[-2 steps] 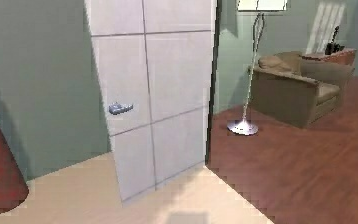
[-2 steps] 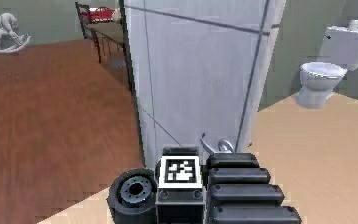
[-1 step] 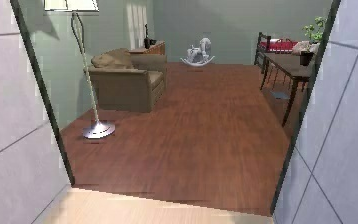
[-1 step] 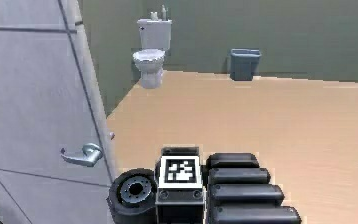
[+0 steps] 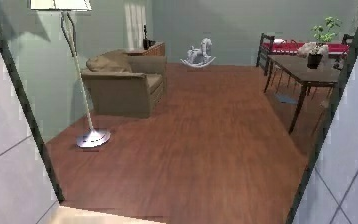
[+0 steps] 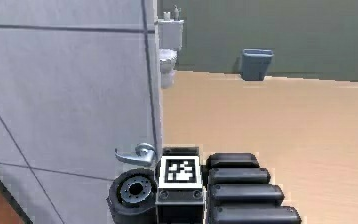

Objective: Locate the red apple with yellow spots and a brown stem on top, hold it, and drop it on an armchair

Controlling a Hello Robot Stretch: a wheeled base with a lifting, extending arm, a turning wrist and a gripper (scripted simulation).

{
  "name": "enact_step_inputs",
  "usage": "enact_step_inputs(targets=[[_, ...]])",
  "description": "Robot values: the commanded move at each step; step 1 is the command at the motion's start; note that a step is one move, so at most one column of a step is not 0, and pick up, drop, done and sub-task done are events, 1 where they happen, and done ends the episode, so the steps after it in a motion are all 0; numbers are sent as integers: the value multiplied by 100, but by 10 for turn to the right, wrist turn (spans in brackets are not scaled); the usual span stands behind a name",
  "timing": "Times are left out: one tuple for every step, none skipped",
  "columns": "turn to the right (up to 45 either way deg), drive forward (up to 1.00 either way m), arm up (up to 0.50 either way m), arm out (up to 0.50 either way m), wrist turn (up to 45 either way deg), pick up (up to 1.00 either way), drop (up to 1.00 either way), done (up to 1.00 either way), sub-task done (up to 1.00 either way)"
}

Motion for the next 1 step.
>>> enact_step_inputs(targets=[[30, 0, 0, 0, 0, 0, 0, 0, 0]])
